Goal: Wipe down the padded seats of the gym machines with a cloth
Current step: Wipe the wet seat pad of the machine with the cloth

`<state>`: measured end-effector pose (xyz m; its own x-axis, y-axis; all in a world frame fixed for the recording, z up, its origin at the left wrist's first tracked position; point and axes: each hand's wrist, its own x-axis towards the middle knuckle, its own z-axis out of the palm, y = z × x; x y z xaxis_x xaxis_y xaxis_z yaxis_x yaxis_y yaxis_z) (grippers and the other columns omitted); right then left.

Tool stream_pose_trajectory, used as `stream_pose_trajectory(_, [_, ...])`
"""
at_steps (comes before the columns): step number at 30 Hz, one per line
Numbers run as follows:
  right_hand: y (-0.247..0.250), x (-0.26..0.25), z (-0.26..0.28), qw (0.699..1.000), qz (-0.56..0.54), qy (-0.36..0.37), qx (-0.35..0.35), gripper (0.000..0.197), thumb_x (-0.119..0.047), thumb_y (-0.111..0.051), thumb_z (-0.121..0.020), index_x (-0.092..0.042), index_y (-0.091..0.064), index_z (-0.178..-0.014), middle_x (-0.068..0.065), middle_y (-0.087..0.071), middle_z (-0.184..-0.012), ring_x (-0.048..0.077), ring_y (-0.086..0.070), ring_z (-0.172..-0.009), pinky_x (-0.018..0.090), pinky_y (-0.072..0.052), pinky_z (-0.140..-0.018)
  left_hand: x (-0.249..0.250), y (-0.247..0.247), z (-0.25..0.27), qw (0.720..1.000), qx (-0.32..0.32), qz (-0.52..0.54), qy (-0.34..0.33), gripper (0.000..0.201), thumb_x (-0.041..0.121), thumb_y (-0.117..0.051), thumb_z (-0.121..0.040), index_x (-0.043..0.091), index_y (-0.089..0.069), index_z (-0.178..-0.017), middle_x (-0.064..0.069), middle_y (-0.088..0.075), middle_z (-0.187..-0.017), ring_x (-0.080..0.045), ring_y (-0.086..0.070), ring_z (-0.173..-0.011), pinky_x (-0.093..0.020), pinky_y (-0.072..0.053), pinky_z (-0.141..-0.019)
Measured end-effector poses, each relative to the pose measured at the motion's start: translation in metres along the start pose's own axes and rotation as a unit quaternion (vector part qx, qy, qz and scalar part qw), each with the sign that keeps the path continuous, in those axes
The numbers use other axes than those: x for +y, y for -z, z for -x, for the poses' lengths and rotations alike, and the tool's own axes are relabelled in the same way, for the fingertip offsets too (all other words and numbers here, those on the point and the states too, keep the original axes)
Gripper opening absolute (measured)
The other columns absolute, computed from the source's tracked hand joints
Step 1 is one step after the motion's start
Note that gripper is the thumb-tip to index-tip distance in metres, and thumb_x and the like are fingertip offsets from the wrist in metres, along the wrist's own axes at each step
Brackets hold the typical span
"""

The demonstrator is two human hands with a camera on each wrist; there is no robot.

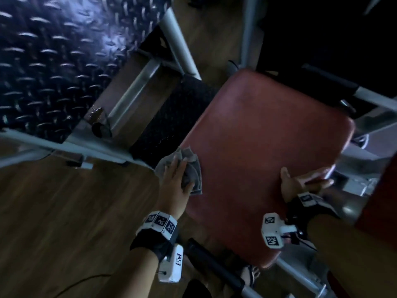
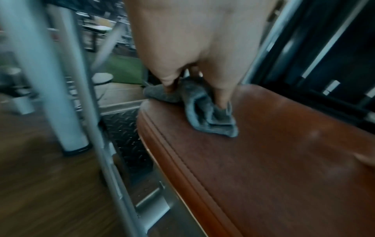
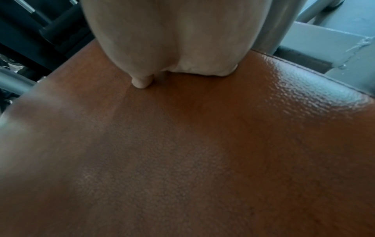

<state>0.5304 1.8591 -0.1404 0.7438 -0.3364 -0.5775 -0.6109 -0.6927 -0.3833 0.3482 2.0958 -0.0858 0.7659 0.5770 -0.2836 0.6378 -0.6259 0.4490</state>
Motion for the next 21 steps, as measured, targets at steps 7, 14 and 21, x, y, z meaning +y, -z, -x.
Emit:
stream_pose_trajectory(7, [-0.003,-0.001,0.002,1.0,-0.012,0.013,0.008,0.102,-0.057,-0.053,-0.09,-0.025,0.021,-0.152,0.009,0.022,-0.16,0.037,0.0,-0.147,0.051,-0.002,-0.117,0.012,-0.014,-0.01,0.968,-0.111,-0.111,-0.196,0.056,0.039,-0.057,-0.093,0.027,-0.043,-0.145,0.01,-0.02,-0.159,-0.034,-0.028,-0.144,-0.045,-0.031,-0.114])
stream_pose_trajectory(14, [-0.005,-0.002,0.001,0.999,-0.021,0.016,0.019,0.104,-0.055,-0.058,-0.088,-0.025,0.017,-0.153,0.011,0.017,-0.161,0.038,-0.002,-0.146,0.055,-0.006,-0.116,-0.019,-0.001,-0.023,0.978,-0.054,-0.106,-0.17,0.092,0.076,-0.055,-0.073,0.025,-0.037,-0.149,-0.007,-0.032,-0.155,-0.034,-0.028,-0.143,-0.053,-0.031,-0.113])
stream_pose_trajectory(21, [-0.003,0.008,0.003,0.997,-0.055,0.044,0.035,0.104,-0.043,-0.069,-0.083,-0.031,0.006,-0.154,0.009,0.008,-0.162,0.037,-0.006,-0.146,0.056,-0.013,-0.117,-0.023,-0.003,-0.02,0.976,-0.141,-0.048,-0.161,0.083,0.083,-0.027,-0.077,0.044,-0.022,-0.151,0.019,-0.003,-0.16,-0.017,0.0,-0.15,-0.042,-0.005,-0.12])
